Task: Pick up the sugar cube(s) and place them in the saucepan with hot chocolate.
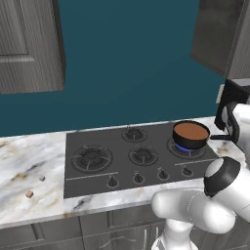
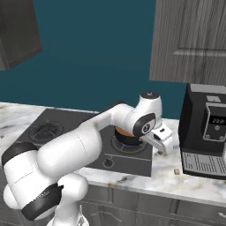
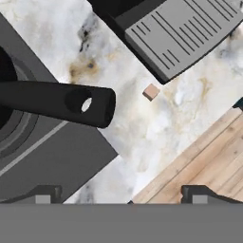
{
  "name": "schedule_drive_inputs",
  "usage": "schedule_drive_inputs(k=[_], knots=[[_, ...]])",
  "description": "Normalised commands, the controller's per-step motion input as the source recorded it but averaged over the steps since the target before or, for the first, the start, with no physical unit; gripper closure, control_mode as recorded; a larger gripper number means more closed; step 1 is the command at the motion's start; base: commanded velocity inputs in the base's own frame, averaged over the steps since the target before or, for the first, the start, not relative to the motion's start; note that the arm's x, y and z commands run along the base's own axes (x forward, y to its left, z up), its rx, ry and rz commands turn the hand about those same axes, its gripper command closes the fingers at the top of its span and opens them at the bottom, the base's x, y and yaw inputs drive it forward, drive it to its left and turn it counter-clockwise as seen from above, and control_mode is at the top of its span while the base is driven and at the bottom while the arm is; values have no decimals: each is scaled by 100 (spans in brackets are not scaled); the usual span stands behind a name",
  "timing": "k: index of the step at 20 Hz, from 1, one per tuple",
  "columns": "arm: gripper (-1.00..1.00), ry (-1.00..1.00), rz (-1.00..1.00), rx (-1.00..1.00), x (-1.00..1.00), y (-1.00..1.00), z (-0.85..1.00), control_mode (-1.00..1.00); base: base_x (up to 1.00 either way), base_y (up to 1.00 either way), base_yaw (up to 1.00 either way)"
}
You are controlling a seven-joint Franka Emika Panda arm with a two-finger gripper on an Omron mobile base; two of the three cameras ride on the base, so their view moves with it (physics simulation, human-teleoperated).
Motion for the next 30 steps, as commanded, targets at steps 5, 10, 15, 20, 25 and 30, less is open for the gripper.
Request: schedule_drive_inputs(k=[5, 10, 15, 20, 25, 30], knots=[[-100, -3, 0, 2, -1, -32, -45, -100, 0, 0, 0], [-100, -3, 4, 1, 0, -27, -49, -100, 0, 0, 0], [-100, -5, 5, 0, 0, -20, -35, -100, 0, 0, 0], [-100, -7, 4, 0, 0, -16, -14, -100, 0, 0, 0], [-100, -6, 3, 0, 0, -20, -11, -100, 0, 0, 0], [-100, -3, 4, 0, 0, -16, -18, -100, 0, 0, 0]])
